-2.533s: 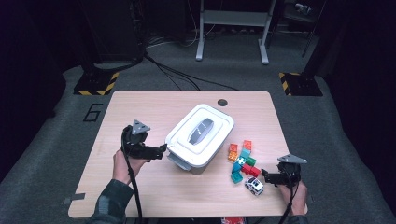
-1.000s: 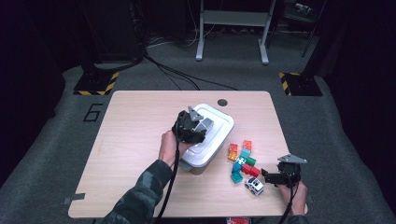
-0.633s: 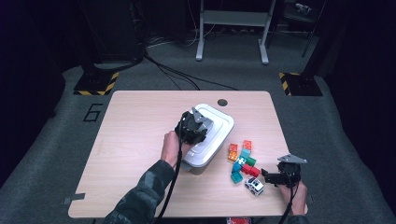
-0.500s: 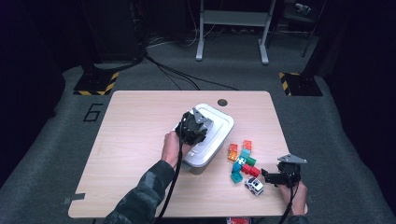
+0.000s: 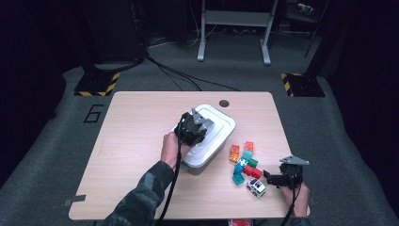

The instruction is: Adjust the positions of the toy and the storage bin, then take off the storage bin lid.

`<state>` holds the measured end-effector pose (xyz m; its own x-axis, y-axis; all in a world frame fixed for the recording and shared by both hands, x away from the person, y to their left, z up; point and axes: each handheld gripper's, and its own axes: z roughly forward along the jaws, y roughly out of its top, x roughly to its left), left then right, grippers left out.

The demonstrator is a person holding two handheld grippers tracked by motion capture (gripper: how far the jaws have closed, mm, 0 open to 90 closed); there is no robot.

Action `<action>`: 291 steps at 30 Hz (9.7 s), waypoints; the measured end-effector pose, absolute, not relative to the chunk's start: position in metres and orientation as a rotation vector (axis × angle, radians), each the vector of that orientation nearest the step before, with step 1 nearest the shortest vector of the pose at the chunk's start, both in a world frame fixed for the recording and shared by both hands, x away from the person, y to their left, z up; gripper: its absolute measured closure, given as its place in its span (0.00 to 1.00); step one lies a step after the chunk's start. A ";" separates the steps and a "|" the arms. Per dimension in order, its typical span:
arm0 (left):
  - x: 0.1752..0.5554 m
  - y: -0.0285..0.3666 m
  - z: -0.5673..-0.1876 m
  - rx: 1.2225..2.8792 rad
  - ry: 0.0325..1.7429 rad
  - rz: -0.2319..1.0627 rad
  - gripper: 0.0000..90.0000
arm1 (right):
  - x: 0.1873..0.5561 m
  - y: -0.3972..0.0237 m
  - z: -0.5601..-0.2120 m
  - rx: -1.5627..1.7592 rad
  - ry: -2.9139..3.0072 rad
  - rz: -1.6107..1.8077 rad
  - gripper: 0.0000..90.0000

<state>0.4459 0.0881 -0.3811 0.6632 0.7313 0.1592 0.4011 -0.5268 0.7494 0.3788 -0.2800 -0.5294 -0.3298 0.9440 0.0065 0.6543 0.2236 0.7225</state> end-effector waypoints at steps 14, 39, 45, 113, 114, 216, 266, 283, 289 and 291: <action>0.446 0.083 -0.382 2.151 0.928 0.632 0.74 | 0.379 -0.280 -0.529 1.473 2.067 0.887 0.02; 0.441 0.083 -0.360 2.080 0.973 0.679 0.74 | 0.379 -0.280 -0.529 1.471 2.066 0.888 0.02; 0.439 0.095 -0.347 2.050 0.976 0.682 0.74 | 0.378 -0.279 -0.529 1.484 2.057 0.890 0.02; 0.447 0.311 -0.414 1.783 1.533 0.860 0.74 | 0.379 -0.280 -0.529 1.472 2.066 0.888 0.02; 0.448 0.312 -0.418 1.784 1.538 0.854 0.74 | 0.379 -0.280 -0.529 1.472 2.065 0.889 0.02; 0.370 0.206 -0.531 2.097 1.173 0.515 0.02 | 0.369 -0.282 -0.492 1.433 2.125 0.940 0.04; 0.369 0.206 -0.530 2.099 1.167 0.519 0.04 | 0.312 -0.228 -0.522 1.294 2.272 1.017 0.40; 0.369 0.206 -0.530 2.097 1.167 0.519 0.04 | 0.305 -0.223 -0.507 1.144 2.246 1.046 0.53; 0.369 0.206 -0.530 2.097 1.166 0.520 0.04 | 0.309 -0.220 -0.492 1.105 2.227 1.101 0.53; 0.369 0.205 -0.530 2.088 1.168 0.532 0.04 | 0.311 -0.218 -0.487 1.091 2.238 1.107 0.53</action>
